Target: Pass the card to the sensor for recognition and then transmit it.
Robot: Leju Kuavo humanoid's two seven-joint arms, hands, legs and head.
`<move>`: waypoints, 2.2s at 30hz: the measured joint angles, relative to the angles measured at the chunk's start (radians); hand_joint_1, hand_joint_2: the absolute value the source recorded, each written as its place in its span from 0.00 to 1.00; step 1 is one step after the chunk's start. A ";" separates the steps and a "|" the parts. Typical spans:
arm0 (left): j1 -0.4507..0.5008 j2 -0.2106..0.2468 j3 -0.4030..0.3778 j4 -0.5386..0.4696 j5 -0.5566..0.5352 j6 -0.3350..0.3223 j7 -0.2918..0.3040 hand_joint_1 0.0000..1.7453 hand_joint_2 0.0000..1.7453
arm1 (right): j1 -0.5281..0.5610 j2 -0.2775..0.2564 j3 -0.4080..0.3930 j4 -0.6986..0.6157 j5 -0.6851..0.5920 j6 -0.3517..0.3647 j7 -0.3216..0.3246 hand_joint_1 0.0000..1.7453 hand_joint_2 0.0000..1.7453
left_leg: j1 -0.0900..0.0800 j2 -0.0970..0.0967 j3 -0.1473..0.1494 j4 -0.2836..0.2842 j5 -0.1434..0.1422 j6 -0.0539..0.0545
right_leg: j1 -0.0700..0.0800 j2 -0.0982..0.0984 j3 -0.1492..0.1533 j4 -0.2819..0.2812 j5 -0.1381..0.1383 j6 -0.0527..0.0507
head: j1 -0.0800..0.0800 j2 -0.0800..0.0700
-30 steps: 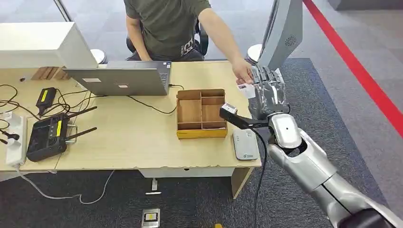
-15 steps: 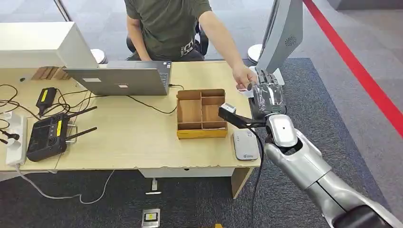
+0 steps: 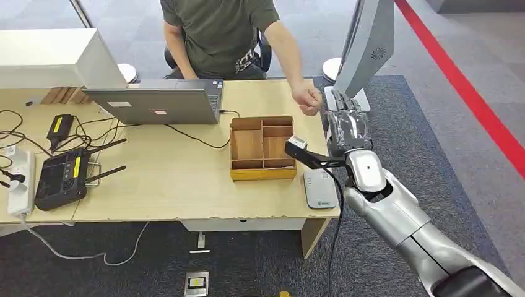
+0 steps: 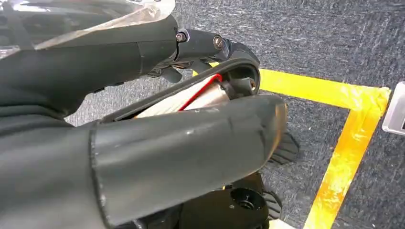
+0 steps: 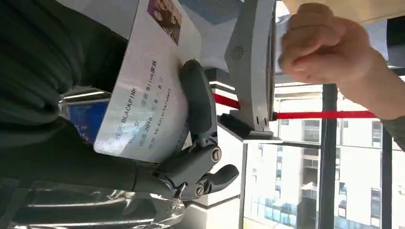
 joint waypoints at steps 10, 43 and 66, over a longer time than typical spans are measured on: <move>0.001 0.005 0.000 0.000 0.002 0.000 0.004 0.00 0.00 | 0.001 -0.005 0.008 0.010 -0.037 -0.005 -0.006 1.00 1.00 | 0.000 0.000 0.000 0.000 0.000 0.000 | 0.000 0.000 0.000 0.000 0.000 0.000 | 0.000 0.000; 0.027 0.016 0.000 0.000 0.023 0.007 -0.018 0.00 0.00 | 0.058 0.026 0.064 0.227 -0.132 -0.036 -0.089 1.00 1.00 | 0.000 0.000 0.000 0.000 0.000 0.000 | 0.000 0.000 0.000 0.000 0.000 0.000 | 0.000 0.000; 0.039 0.029 0.000 0.000 0.025 0.016 -0.024 0.00 0.00 | 0.083 0.061 0.082 0.307 -0.231 -0.066 -0.119 1.00 1.00 | 0.000 0.000 0.000 0.000 0.000 0.000 | 0.000 0.000 0.000 0.000 0.000 0.000 | 0.000 0.000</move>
